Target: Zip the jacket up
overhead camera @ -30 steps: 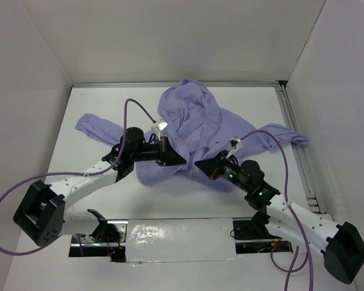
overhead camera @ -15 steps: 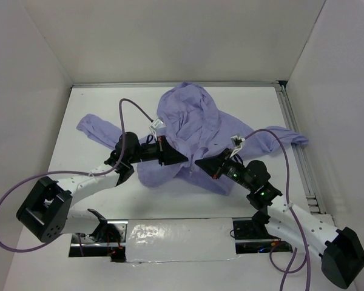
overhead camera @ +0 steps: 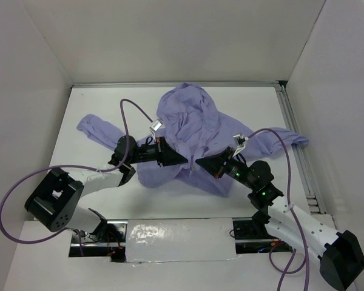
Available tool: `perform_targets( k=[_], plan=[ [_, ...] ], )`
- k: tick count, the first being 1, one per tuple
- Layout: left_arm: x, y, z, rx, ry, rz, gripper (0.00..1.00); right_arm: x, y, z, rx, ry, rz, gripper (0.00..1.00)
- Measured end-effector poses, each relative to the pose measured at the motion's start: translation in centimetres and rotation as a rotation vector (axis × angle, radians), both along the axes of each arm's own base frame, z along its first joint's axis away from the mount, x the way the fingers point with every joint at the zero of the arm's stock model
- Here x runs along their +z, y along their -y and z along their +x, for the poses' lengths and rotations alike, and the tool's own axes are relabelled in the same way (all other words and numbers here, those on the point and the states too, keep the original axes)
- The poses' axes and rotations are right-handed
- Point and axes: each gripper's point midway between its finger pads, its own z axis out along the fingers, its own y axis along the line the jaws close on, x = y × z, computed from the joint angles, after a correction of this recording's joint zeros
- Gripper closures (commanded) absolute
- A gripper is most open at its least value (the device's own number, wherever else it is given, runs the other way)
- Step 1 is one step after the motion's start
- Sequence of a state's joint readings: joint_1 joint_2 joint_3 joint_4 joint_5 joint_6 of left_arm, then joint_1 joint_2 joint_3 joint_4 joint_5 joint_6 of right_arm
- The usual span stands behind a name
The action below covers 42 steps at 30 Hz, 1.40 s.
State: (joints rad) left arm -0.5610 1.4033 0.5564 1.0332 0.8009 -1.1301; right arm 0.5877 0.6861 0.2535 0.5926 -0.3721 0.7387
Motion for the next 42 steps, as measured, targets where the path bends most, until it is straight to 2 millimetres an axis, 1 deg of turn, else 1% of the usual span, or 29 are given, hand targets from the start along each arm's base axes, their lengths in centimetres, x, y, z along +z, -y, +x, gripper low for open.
perform_targets(
  k=[7, 17, 28, 37, 42],
  plan=[
    [0.9, 0.0, 0.0, -0.004, 0.046, -0.033, 1.00, -0.1, -0.2, -0.1, 0.017, -0.004, -0.002, 1.00],
    [1.4, -0.1, 0.3, 0.014, 0.073, -0.050, 1.00, 0.5, -0.5, -0.5, 0.050, 0.015, 0.020, 1.00],
    [2.3, -0.3, -0.2, 0.007, 0.110, -0.098, 1.00, 0.7, -0.5, -0.5, 0.050, 0.011, 0.029, 1.00],
    [0.9, 0.1, -0.1, -0.022, 0.057, -0.079, 1.00, 1.2, -0.5, -0.4, 0.044, 0.029, 0.043, 1.00],
    [0.6, 0.1, -0.4, -0.038, 0.031, -0.076, 1.00, 0.9, -0.6, -0.1, 0.039, 0.018, 0.037, 1.00]
  ],
)
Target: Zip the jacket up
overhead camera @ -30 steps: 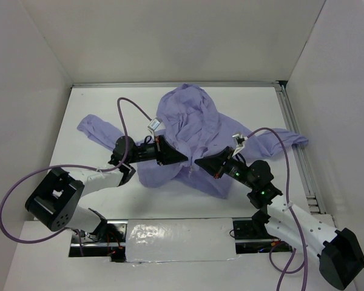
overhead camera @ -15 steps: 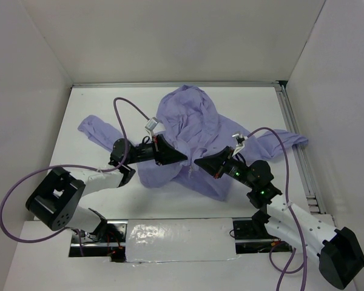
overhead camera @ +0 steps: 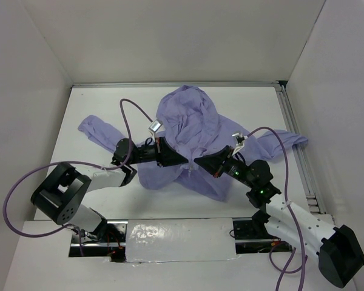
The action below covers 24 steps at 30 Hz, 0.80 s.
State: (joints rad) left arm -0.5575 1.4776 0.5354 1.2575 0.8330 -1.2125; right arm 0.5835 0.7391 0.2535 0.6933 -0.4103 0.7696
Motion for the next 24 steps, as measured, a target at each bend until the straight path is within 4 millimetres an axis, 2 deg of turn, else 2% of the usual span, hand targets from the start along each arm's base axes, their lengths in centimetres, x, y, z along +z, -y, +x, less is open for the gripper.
perform_targets(
  k=[6, 12, 14, 17, 18, 19, 20, 21, 24],
  plan=[
    [-0.6, -0.1, -0.1, -0.003, -0.032, 0.008, 1.00, -0.5, 0.1, 0.1, -0.007, -0.014, -0.016, 1.00],
    [0.2, -0.9, 0.6, 0.091, 0.018, 0.045, 1.00, -3.2, 0.7, 1.1, -0.080, -0.169, -0.211, 1.00],
    [0.6, -1.6, 1.2, 0.174, 0.025, 0.077, 1.00, -4.8, 1.0, 0.9, -0.092, -0.249, -0.284, 1.00],
    [0.0, -2.9, 1.2, 0.263, 0.034, 0.123, 1.00, -9.4, 1.1, -0.9, -0.069, -0.401, -0.417, 1.00],
    [-0.7, -3.3, 1.0, 0.280, 0.023, 0.144, 1.00, -10.9, 1.1, -1.6, -0.059, -0.448, -0.462, 1.00],
    [-1.8, -3.7, 0.8, 0.294, 0.007, 0.171, 1.00, -11.5, 1.1, -1.9, -0.059, -0.467, -0.481, 1.00],
    [-2.8, -4.0, 0.7, 0.305, -0.018, 0.199, 1.00, -13.9, 1.2, -3.3, -0.035, -0.541, -0.562, 1.00],
    [-4.2, -4.3, 0.7, 0.323, -0.049, 0.242, 1.00, -15.1, 1.2, -4.0, -0.030, -0.572, -0.604, 1.00],
    [-6.7, -4.9, 0.0, 0.333, -0.104, 0.300, 1.00, -18.5, 1.1, -6.1, -0.006, -0.653, -0.735, 1.00]
  ],
)
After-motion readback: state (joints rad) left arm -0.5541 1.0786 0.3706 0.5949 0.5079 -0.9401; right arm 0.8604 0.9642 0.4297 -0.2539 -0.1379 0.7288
